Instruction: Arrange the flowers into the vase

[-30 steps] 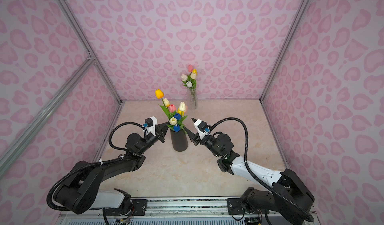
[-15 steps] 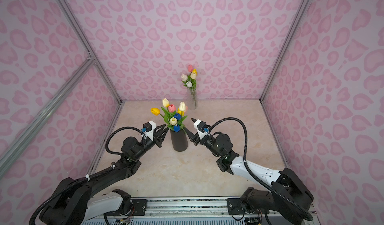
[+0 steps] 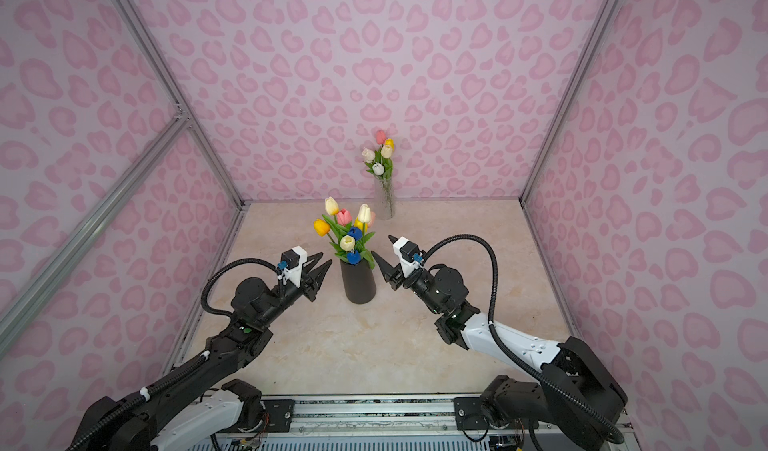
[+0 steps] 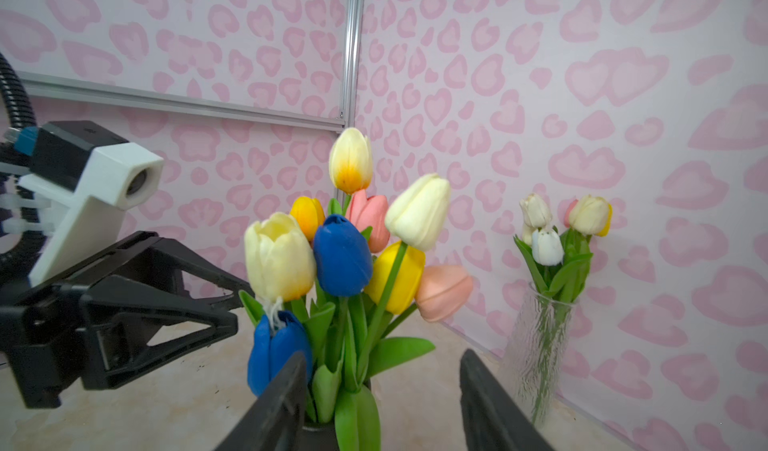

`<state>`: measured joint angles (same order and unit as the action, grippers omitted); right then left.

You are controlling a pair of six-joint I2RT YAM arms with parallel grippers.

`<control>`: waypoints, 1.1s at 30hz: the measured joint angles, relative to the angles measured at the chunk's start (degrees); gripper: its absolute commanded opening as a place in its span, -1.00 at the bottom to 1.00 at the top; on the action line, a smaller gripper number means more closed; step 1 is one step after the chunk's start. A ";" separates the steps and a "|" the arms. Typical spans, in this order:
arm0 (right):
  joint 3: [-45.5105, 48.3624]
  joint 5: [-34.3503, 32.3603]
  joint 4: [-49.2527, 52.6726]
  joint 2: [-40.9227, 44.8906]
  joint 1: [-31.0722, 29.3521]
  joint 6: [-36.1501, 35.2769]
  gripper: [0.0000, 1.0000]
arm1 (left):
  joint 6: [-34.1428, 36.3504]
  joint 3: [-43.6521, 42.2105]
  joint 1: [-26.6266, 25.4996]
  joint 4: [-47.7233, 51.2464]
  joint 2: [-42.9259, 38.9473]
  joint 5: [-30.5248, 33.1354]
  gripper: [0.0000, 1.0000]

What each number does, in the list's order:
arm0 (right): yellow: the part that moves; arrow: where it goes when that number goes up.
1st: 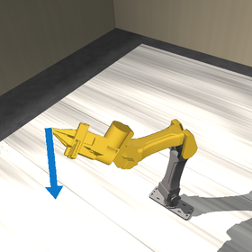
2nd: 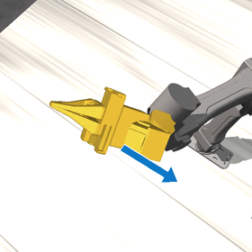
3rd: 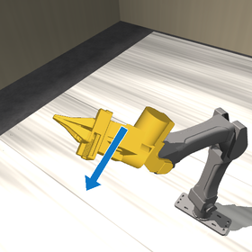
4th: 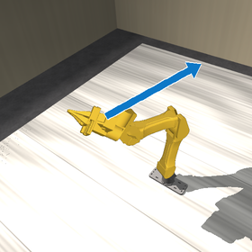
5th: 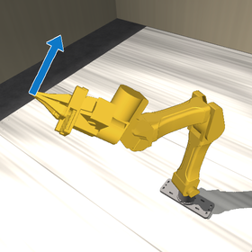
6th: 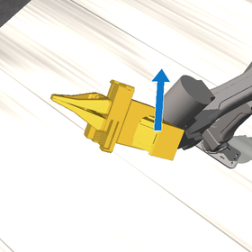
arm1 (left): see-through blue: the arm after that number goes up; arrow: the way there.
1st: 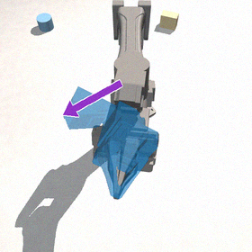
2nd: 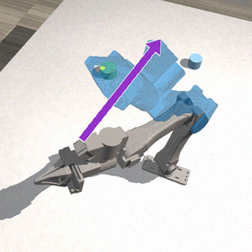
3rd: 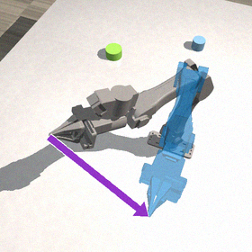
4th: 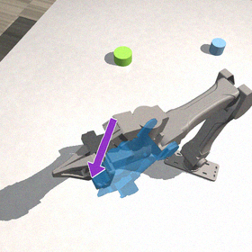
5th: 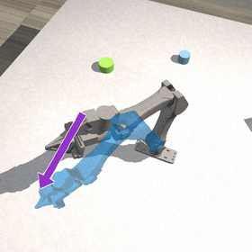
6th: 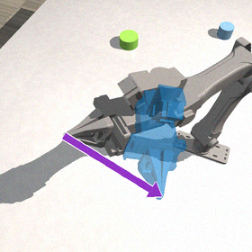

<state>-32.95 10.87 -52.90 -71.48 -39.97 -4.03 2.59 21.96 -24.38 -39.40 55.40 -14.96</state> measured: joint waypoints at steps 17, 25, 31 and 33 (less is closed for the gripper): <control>3.26 1.36 1.42 -5.55 1.51 1.92 0.29 | -2.67 -0.17 -3.80 0.52 8.72 -5.55 0.95; 1.88 3.41 -1.42 -6.64 1.46 2.08 0.35 | -3.87 4.57 -3.87 -9.70 24.02 -4.13 0.95; 3.10 3.72 -1.60 -4.28 1.46 1.40 0.47 | -5.14 8.55 -3.87 -17.00 31.87 -5.64 0.97; 3.82 3.69 -1.60 -3.43 1.46 1.16 0.51 | -5.44 9.51 -3.87 -18.69 33.73 -6.12 0.83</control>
<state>-29.12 14.57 -54.50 -74.91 -38.50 -2.87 -2.85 31.46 -28.25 -58.08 89.12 -21.08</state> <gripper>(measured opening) 0.741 0.984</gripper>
